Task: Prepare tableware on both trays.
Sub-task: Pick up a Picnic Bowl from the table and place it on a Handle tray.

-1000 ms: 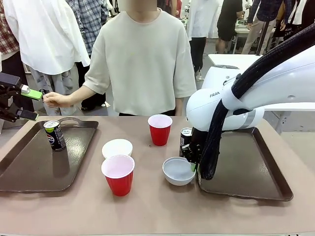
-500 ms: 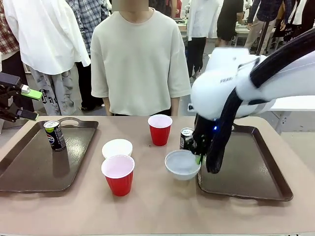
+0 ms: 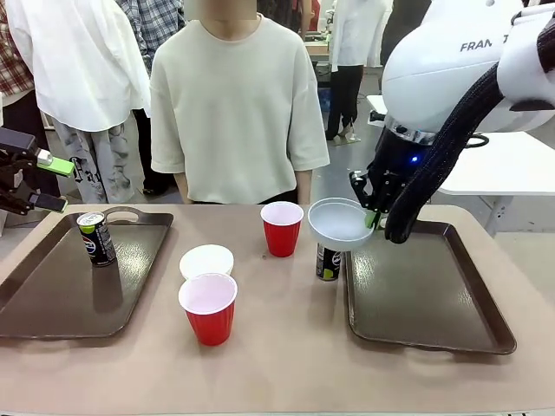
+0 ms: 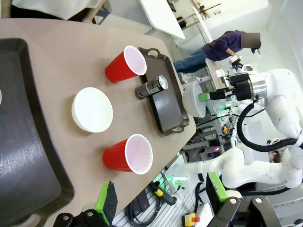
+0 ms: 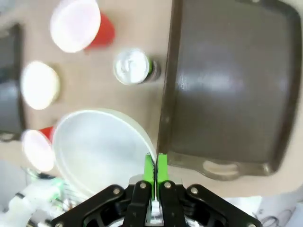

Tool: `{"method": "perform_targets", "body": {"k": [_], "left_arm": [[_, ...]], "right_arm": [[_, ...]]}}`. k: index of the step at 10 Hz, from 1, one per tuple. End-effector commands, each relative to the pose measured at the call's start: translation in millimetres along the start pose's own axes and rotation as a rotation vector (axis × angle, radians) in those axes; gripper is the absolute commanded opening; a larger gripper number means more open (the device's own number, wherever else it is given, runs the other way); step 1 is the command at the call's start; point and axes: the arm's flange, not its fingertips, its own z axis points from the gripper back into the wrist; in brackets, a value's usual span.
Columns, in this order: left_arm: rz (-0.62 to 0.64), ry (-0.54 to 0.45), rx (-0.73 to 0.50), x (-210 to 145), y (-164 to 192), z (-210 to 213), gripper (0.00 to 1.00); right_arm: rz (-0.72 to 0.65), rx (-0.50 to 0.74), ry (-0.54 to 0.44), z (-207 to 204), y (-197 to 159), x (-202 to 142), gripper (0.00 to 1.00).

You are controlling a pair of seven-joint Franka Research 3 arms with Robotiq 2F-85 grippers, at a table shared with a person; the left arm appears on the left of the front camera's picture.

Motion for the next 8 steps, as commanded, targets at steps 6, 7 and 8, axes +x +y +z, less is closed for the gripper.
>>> {"method": "perform_targets", "body": {"k": [6, 7, 8], "left_arm": [[-0.001, -0.008, -0.018, 0.4, -0.4, 0.2, 1.00], [-0.001, -0.008, -0.018, 0.4, -0.4, 0.2, 1.00], [-0.001, -0.008, -0.018, 0.4, -0.4, 0.2, 1.00]], "right_arm": [[-0.011, -0.138, -0.104, 40.6, -130.2, 17.5, 0.04], [-0.044, -0.108, -0.081, 38.5, -145.3, 18.2, 0.04], [-0.053, -0.085, -0.055, 28.3, -156.2, 19.2, 0.04]]}}
